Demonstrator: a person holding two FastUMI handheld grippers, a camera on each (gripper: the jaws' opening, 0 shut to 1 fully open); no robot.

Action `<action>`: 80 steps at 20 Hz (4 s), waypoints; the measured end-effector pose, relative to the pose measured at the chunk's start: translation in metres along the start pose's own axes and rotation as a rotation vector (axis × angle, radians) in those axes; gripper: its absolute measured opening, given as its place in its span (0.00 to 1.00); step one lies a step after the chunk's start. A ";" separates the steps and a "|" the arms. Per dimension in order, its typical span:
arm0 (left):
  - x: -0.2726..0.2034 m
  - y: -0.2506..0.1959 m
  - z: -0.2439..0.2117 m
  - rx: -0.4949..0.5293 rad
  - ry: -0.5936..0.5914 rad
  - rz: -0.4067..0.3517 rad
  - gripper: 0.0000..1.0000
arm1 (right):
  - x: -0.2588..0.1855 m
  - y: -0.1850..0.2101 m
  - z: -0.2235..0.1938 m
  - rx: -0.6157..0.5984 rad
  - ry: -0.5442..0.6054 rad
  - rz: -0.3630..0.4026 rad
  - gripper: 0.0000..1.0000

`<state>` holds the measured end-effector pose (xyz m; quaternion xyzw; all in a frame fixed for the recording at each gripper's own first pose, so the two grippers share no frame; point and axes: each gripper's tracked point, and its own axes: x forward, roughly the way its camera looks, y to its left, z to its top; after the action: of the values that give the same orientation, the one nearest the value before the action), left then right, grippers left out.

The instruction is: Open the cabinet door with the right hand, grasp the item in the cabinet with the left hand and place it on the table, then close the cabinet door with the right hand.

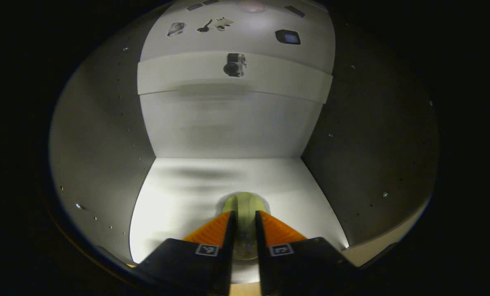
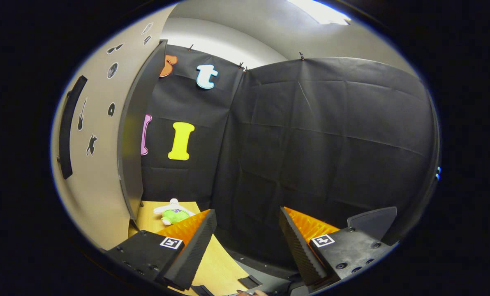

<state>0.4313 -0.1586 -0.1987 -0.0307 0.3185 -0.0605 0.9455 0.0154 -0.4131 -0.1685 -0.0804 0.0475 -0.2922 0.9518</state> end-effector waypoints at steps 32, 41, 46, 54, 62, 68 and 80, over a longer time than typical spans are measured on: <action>-0.230 -0.023 -0.226 -0.132 0.014 -0.177 0.19 | -0.038 0.108 0.015 0.025 0.018 0.373 0.98; -0.187 -0.049 -0.386 -0.263 0.261 -0.181 0.19 | -0.041 0.121 0.012 0.012 0.051 0.428 0.98; -0.170 -0.058 -0.450 -0.228 0.299 -0.127 0.19 | -0.035 0.125 0.006 -0.016 0.070 0.436 0.98; -0.150 -0.042 -0.513 -0.221 0.286 -0.024 0.22 | -0.032 0.122 -0.005 0.000 0.103 0.439 0.98; -0.150 -0.041 -0.526 -0.193 0.320 -0.017 0.28 | -0.031 0.127 -0.006 -0.012 0.108 0.447 0.98; -0.159 -0.042 -0.518 -0.154 0.328 -0.052 0.50 | -0.042 0.137 0.007 0.039 0.086 0.494 0.98; -0.280 -0.051 -0.237 0.172 -0.372 -0.226 0.54 | -0.091 0.151 0.072 0.209 -0.038 0.571 0.98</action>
<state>0.0618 -0.1763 -0.2146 0.0037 0.1271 -0.1863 0.9742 0.0332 -0.2295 -0.1213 0.0290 0.0203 -0.0146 0.9993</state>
